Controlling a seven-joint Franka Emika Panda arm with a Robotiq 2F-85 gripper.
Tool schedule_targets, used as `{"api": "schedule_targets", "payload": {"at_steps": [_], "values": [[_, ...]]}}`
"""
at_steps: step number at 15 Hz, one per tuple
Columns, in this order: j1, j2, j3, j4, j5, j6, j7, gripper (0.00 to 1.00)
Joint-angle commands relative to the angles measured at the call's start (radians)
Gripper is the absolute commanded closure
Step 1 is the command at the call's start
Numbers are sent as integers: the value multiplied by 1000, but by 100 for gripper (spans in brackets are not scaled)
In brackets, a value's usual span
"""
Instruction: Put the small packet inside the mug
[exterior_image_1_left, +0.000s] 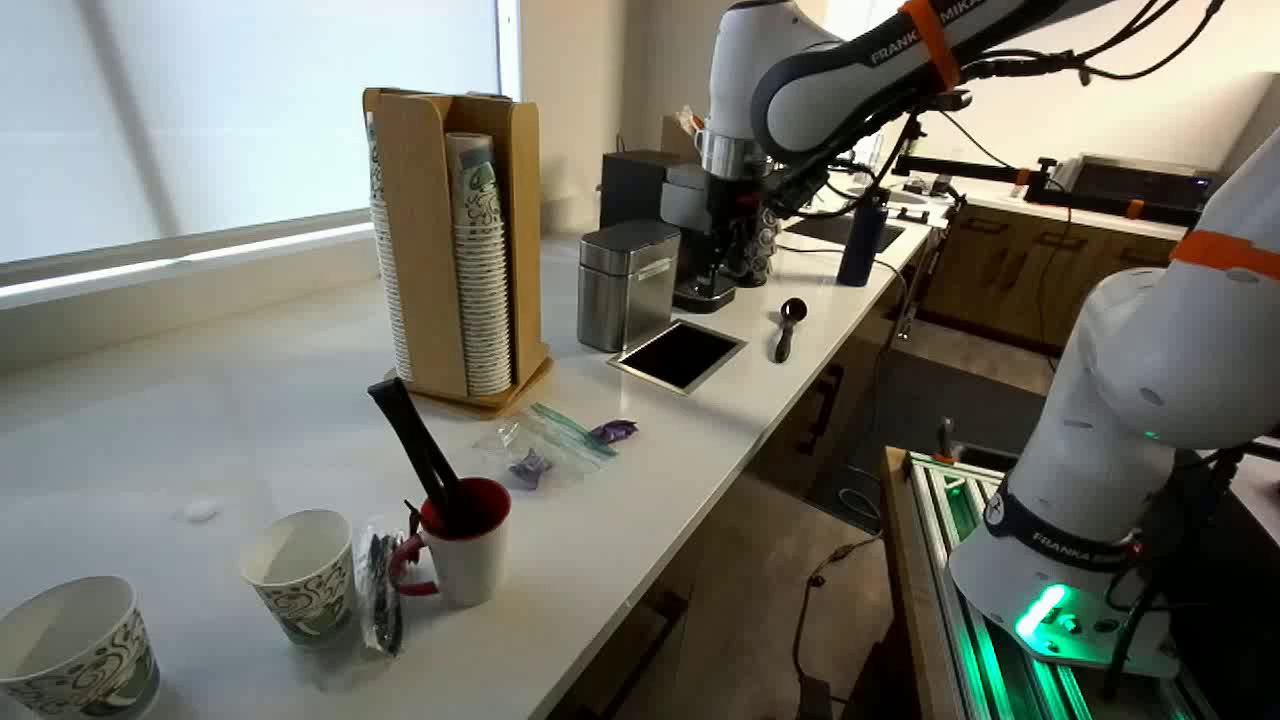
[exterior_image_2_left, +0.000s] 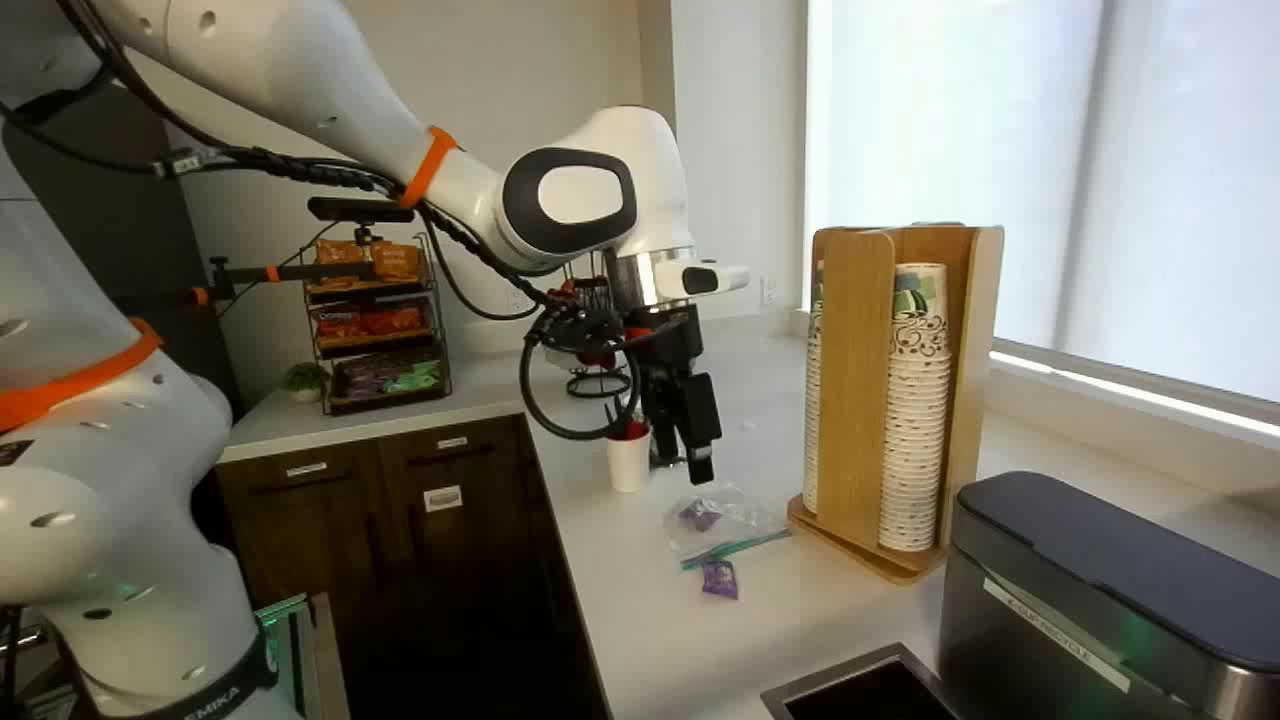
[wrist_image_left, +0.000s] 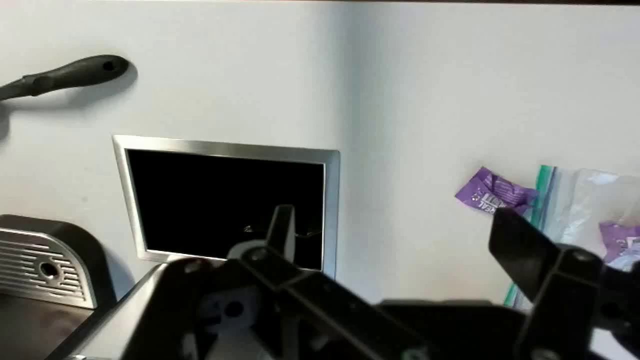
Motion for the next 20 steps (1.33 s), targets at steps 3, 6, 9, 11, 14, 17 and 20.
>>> {"api": "schedule_targets", "payload": {"at_steps": [3, 6, 9, 11, 14, 17, 20], "values": [[15, 0, -15, 2, -5, -3, 3, 0], [39, 20, -8, -37, -49, 48, -96, 0], [75, 71, -16, -62, -39, 110, -213, 0], [93, 112, -24, -67, -29, 153, -308, 0], [96, 121, -20, -58, -26, 134, -322, 0], [101, 167, -24, -45, -25, 134, -377, 0], [109, 186, -23, -47, -30, 172, -442, 0]]}}
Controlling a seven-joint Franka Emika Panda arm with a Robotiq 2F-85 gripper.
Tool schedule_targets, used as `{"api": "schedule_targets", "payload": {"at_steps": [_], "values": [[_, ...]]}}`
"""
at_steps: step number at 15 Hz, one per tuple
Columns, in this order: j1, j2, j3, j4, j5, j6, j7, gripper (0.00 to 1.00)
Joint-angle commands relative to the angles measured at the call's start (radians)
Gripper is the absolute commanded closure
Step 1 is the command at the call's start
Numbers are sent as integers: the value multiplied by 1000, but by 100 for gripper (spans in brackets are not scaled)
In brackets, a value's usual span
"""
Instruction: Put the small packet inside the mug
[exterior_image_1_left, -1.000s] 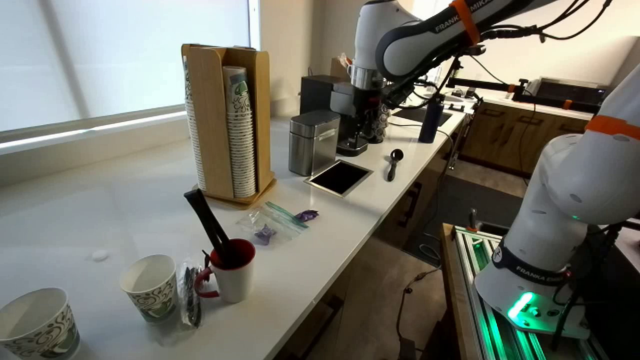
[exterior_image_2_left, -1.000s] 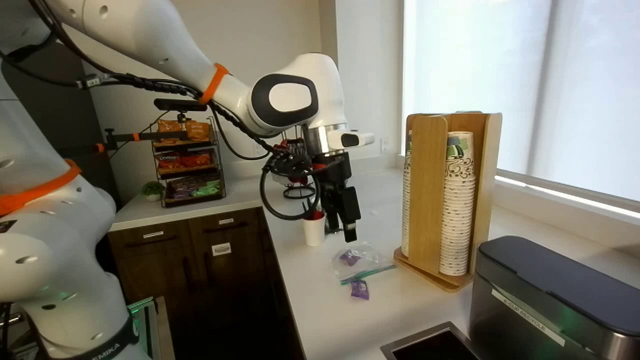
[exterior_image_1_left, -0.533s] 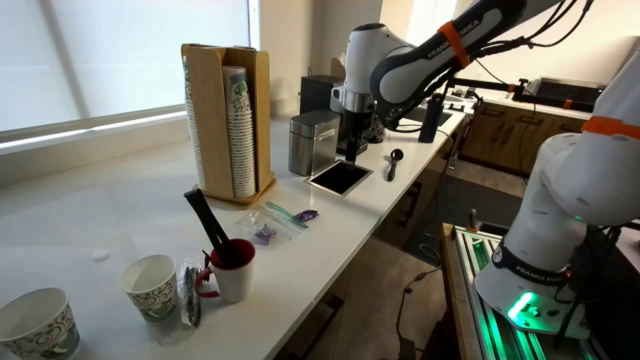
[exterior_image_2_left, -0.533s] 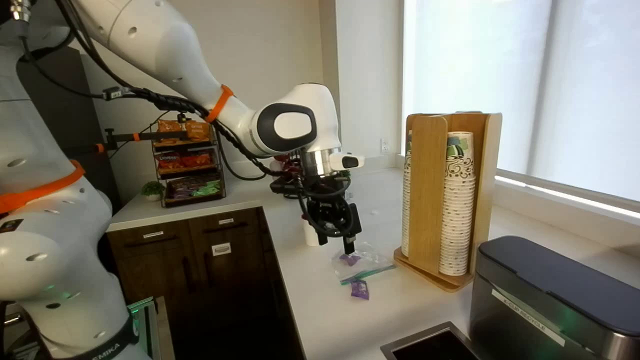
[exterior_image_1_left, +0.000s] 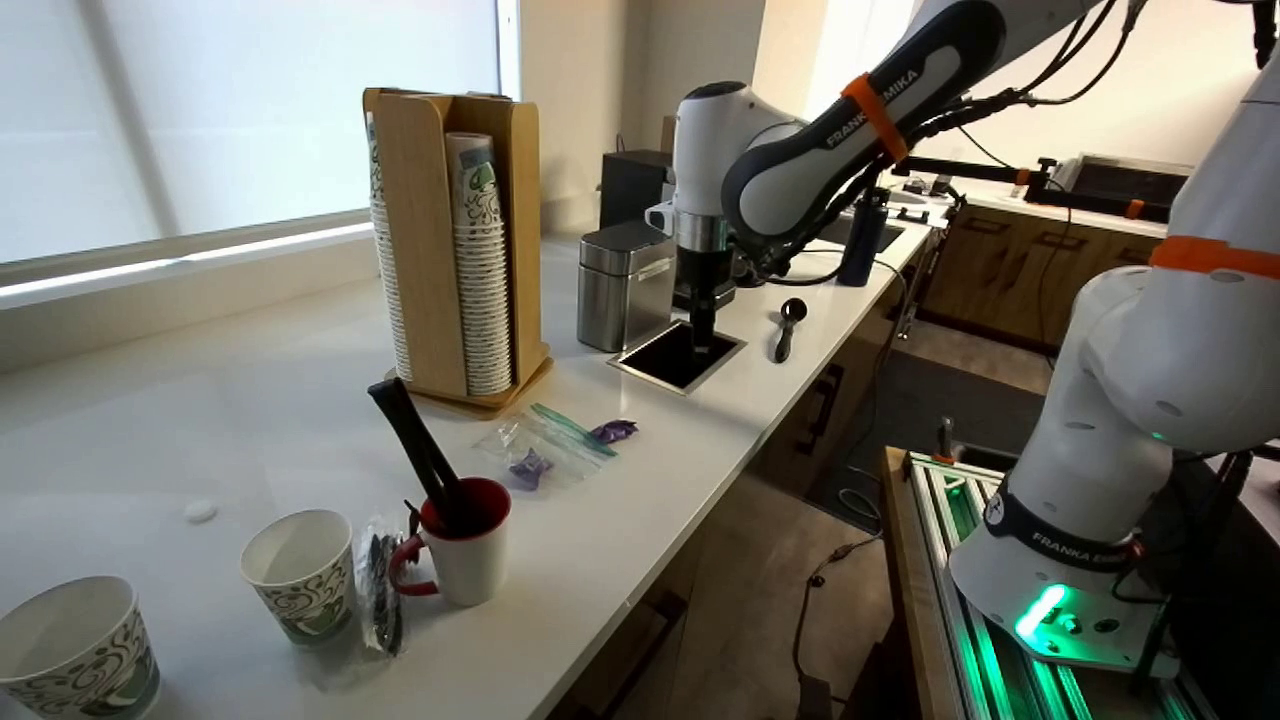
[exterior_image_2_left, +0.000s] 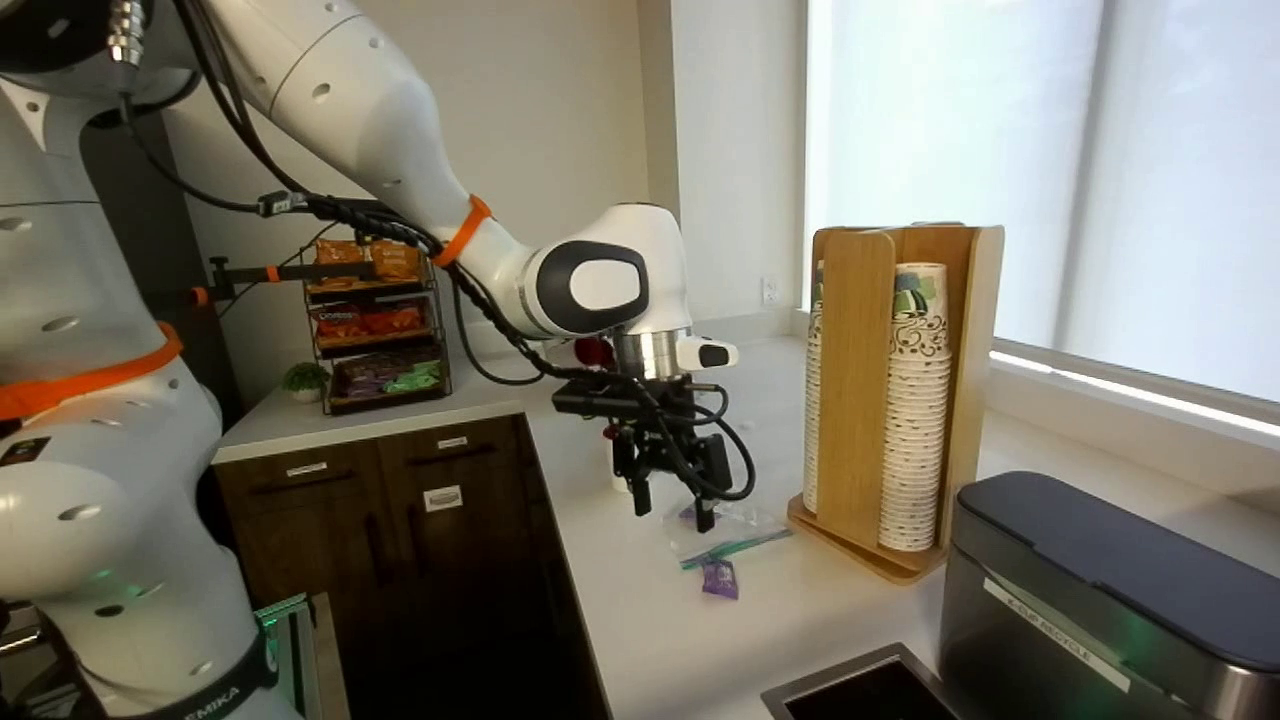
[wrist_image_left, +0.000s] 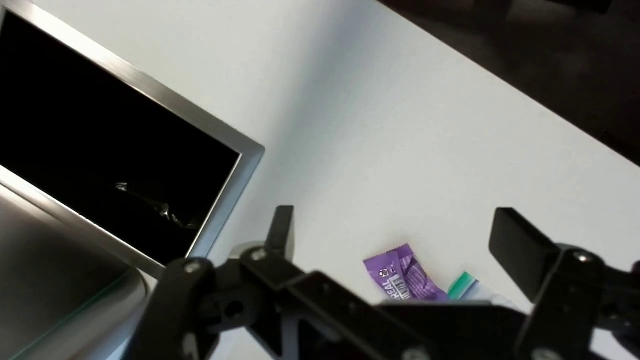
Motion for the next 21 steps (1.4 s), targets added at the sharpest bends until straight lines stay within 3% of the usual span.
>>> {"api": "schedule_targets", "payload": {"at_steps": [1, 6, 7, 8, 11, 18, 21], "values": [[21, 34, -9, -2, -8, 48, -84, 0], [15, 169, -21, 49, -17, 118, -363, 0], [12, 196, -20, 72, -18, 93, -376, 0], [17, 127, -14, 23, -2, 99, -315, 0], [11, 186, -16, 60, -2, 99, -356, 0], [10, 194, -15, 69, -2, 99, -365, 0], [10, 216, -14, 64, -42, 160, -414, 0]]}}
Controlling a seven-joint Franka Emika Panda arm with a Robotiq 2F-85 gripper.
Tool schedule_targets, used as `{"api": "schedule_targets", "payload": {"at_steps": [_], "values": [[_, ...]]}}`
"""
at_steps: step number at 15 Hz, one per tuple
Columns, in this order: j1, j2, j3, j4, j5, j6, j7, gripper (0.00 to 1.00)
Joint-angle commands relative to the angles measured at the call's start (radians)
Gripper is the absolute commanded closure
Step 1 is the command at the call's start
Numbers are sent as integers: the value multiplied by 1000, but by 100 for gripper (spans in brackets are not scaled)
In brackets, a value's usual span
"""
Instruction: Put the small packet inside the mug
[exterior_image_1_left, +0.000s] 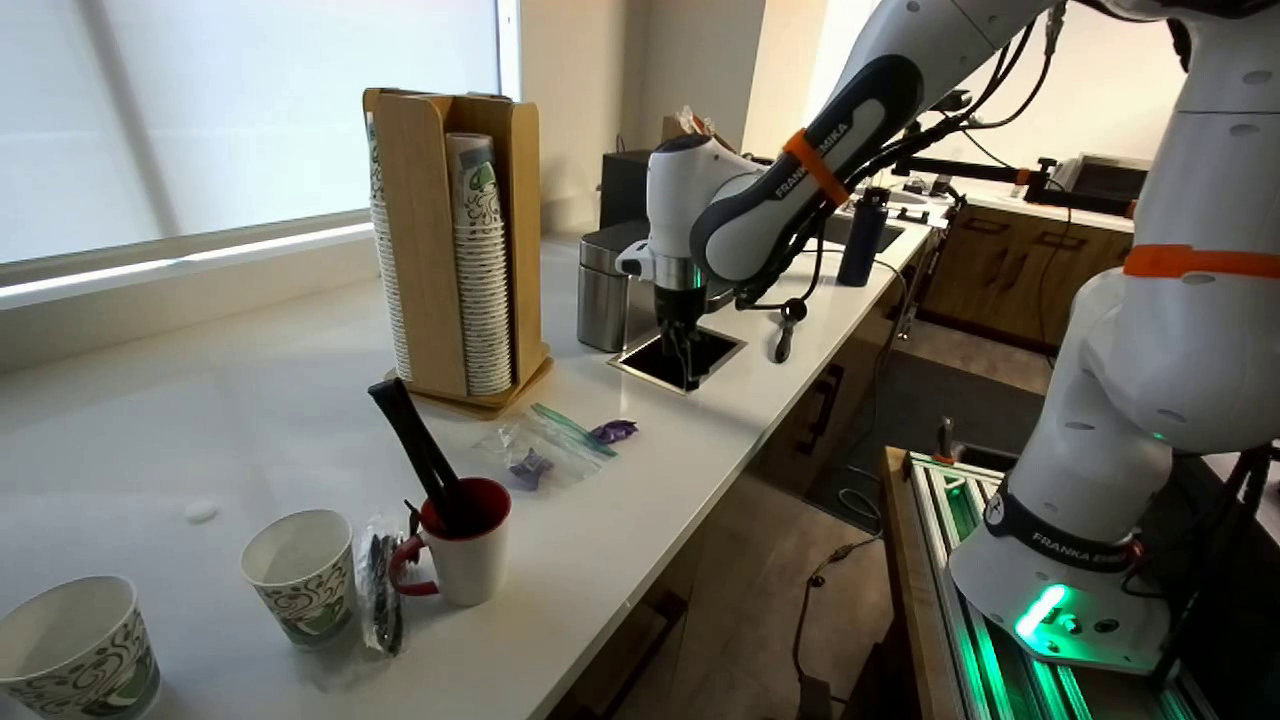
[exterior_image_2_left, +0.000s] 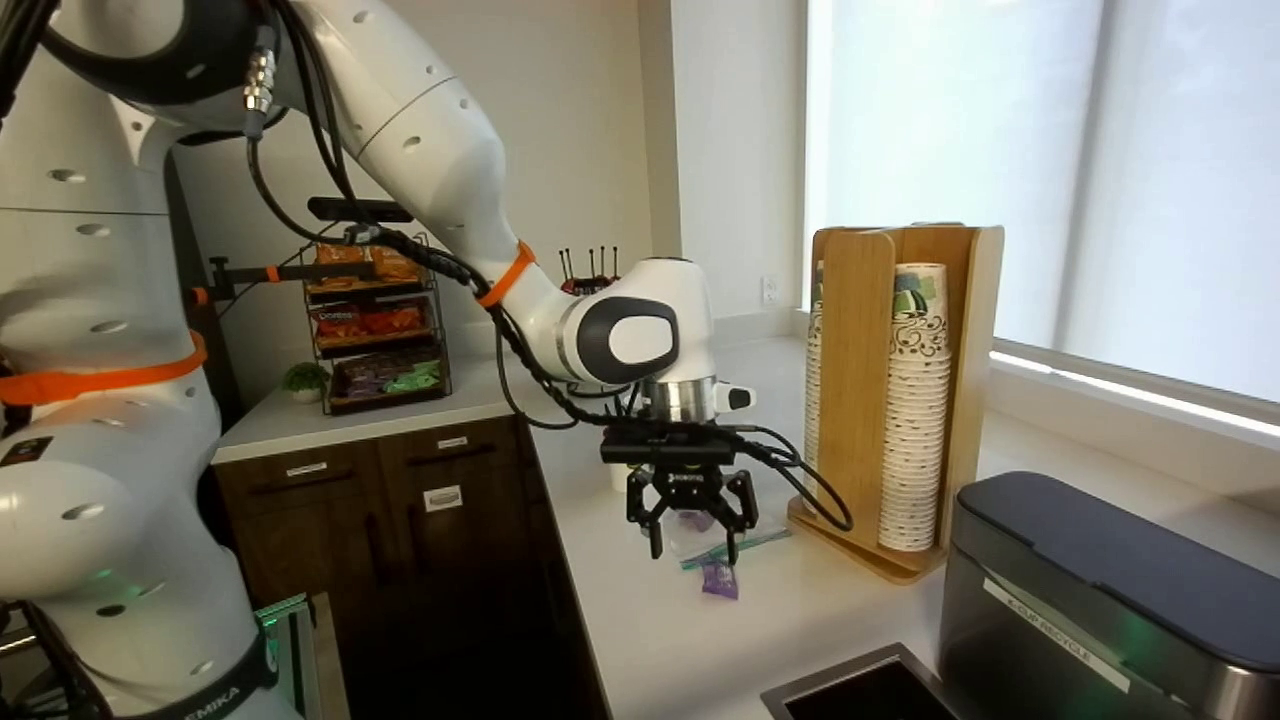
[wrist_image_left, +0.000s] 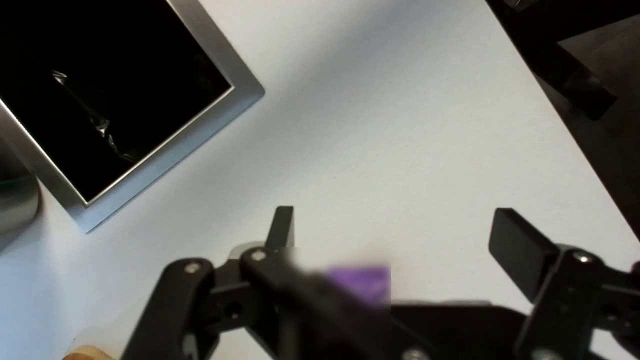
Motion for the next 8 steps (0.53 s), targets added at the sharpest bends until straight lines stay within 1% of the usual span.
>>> {"api": "schedule_targets", "payload": {"at_steps": [1, 2, 4, 6, 7, 8], "values": [[-3, 34, 0, -3, -55, 85, -64, 0], [-3, 50, -1, 2, -70, 109, -76, 0], [-8, 77, 8, 4, -33, 174, -111, 0], [-7, 103, 19, 4, 6, 220, -87, 0], [-7, 113, 23, 8, 21, 226, -67, 0], [-4, 84, 14, 1, -15, 192, -68, 0]]}}
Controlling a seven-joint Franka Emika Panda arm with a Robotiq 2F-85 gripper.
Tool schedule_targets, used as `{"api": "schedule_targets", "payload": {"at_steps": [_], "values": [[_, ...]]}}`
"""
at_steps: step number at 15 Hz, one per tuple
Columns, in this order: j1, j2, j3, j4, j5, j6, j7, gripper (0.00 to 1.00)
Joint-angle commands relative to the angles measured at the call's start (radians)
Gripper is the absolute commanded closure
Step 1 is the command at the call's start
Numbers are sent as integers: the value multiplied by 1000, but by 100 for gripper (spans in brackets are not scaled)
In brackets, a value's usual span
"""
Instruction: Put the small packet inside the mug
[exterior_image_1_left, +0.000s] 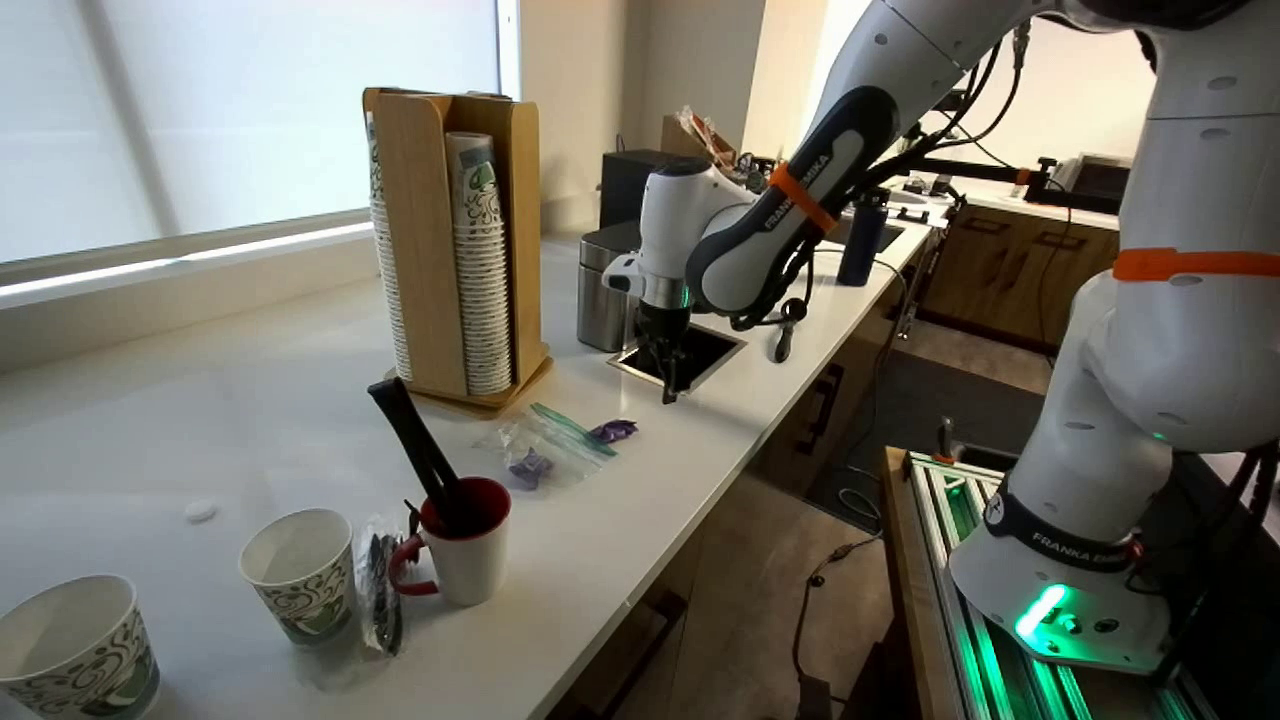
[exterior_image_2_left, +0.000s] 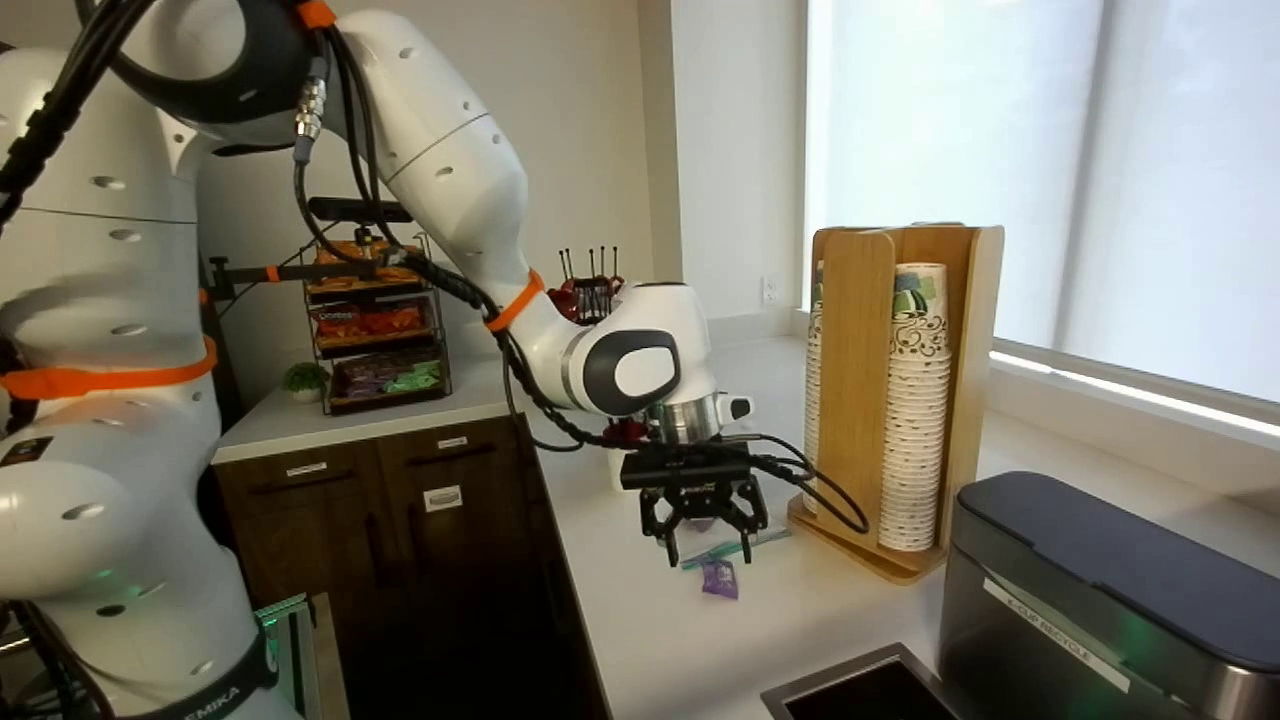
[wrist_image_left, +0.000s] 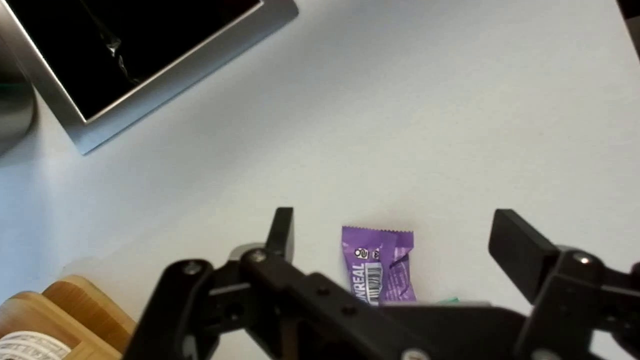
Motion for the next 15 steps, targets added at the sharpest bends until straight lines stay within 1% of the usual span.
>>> {"api": "schedule_targets", "payload": {"at_steps": [1, 3, 5, 9, 10, 11, 15], "values": [[-4, 9, 8, 2, 7, 6, 4, 0], [-5, 18, 10, 5, 13, 12, 7, 0], [-7, 42, 27, 14, 55, 47, 8, 0], [0, 100, 57, 61, 101, 71, 47, 0], [-1, 108, 60, 71, 104, 63, 61, 0], [-4, 70, 57, 43, 81, 48, 44, 0], [-8, 90, 64, 61, 93, 54, 41, 0]]}}
